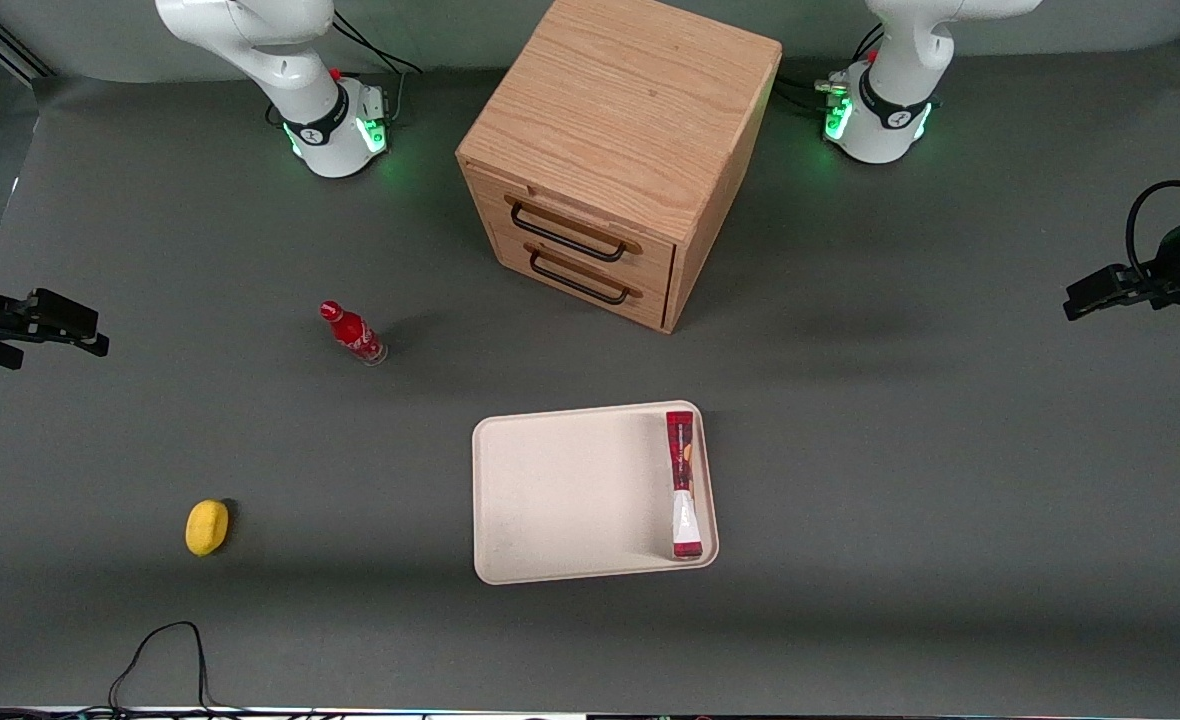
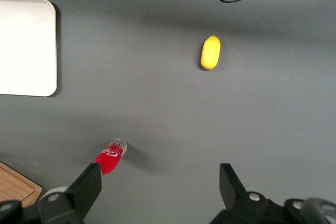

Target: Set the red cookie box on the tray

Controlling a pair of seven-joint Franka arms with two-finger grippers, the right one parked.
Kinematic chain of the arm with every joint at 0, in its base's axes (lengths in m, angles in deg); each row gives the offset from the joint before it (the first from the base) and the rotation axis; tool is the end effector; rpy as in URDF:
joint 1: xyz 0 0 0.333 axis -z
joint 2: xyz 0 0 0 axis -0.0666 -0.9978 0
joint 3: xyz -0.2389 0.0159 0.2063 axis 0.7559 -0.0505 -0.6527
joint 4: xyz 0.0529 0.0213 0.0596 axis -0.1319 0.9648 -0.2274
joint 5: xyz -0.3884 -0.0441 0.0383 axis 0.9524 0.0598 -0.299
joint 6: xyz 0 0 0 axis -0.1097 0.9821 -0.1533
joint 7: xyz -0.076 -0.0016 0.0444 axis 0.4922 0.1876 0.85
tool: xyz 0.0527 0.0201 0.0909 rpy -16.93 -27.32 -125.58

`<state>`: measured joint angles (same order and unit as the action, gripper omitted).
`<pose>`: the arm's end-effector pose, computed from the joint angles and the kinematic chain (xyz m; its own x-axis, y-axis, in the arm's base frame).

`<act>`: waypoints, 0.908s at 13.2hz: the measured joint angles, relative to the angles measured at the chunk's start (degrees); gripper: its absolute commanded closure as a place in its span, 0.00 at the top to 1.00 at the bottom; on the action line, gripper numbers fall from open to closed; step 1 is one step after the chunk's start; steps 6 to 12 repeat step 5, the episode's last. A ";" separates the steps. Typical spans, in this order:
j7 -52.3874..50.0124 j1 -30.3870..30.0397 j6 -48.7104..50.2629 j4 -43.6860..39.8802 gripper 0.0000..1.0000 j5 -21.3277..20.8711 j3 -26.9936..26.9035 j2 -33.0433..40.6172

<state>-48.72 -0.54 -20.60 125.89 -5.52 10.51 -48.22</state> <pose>0.5502 0.0373 0.5490 0.9932 0.1033 -0.0537 0.1026 -0.9946 -0.0167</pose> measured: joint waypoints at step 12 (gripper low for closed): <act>-0.02 1.34 5.09 -3.57 1.00 0.01 0.93 -0.01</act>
